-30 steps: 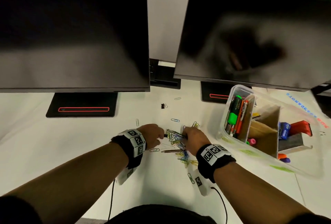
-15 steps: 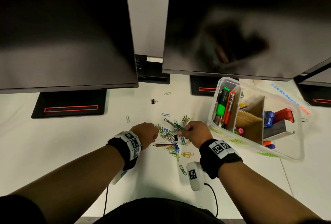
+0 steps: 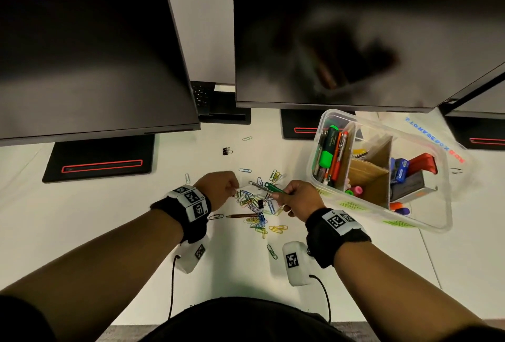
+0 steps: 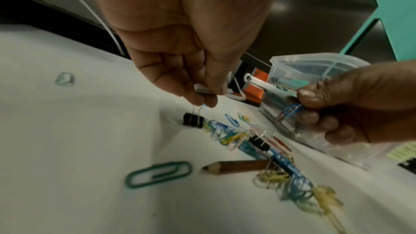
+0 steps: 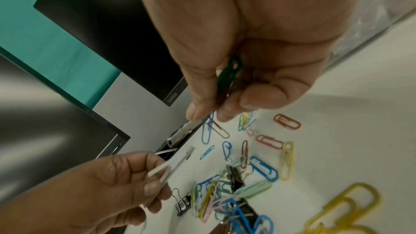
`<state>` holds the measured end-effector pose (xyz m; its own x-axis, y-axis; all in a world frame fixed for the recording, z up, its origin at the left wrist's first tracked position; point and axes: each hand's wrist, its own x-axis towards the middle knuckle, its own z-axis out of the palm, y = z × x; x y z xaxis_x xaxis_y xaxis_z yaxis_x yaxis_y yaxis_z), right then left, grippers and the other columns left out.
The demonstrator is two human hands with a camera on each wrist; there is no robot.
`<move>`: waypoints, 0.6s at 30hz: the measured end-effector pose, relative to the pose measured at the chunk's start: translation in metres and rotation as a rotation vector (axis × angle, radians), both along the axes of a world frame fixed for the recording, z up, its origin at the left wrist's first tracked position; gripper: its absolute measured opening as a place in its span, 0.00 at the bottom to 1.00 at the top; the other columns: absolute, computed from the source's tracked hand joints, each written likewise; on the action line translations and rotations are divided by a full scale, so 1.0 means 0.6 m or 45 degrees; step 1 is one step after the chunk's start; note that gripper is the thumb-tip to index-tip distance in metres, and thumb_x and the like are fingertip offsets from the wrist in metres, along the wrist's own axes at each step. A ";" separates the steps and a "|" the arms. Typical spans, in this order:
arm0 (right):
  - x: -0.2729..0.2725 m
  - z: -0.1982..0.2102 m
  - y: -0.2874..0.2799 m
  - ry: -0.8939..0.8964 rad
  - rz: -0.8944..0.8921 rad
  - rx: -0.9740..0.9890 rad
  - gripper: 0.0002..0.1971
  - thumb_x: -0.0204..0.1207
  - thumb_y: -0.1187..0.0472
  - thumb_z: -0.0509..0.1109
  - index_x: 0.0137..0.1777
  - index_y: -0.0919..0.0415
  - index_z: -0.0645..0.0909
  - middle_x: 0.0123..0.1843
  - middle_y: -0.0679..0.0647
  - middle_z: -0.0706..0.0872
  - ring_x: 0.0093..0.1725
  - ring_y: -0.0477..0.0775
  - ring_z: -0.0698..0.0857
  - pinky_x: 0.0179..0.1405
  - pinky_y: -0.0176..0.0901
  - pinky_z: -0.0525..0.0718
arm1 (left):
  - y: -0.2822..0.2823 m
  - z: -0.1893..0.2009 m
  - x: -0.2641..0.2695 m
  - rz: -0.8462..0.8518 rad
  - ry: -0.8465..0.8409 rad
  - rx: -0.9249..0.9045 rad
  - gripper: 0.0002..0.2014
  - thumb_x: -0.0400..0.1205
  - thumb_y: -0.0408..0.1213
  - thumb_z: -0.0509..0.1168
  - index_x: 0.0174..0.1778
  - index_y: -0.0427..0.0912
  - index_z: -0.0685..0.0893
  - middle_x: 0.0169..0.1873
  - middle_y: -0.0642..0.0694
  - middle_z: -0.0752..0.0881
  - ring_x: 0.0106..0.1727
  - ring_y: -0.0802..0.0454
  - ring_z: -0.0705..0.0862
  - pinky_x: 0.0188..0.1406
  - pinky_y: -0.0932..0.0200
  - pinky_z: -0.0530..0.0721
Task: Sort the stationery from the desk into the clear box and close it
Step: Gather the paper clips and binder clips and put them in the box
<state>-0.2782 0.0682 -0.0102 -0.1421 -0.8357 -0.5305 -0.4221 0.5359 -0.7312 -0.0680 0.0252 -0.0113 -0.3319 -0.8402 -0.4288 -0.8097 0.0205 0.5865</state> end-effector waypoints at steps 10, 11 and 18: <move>0.000 0.000 0.010 -0.270 -0.149 -0.069 0.18 0.71 0.74 0.74 0.30 0.61 0.69 0.28 0.61 0.81 0.17 0.41 0.80 0.19 0.35 0.82 | 0.009 0.009 -0.038 0.132 0.249 0.182 0.11 0.80 0.35 0.67 0.56 0.36 0.85 0.42 0.42 0.84 0.43 0.51 0.78 0.50 0.59 0.78; 0.002 0.000 0.010 -0.277 -0.163 -0.083 0.18 0.71 0.75 0.73 0.30 0.60 0.68 0.28 0.61 0.81 0.17 0.42 0.80 0.20 0.35 0.82 | 0.009 0.013 -0.040 0.184 0.308 0.198 0.06 0.80 0.35 0.67 0.50 0.38 0.85 0.38 0.43 0.84 0.40 0.51 0.79 0.45 0.60 0.79; 0.013 0.004 0.012 -0.333 -0.158 -0.133 0.17 0.71 0.77 0.72 0.30 0.62 0.69 0.24 0.60 0.80 0.16 0.45 0.79 0.18 0.36 0.82 | 0.007 0.028 -0.046 0.328 0.554 0.241 0.13 0.82 0.30 0.63 0.32 0.48 0.80 0.31 0.51 0.83 0.34 0.57 0.80 0.34 0.66 0.77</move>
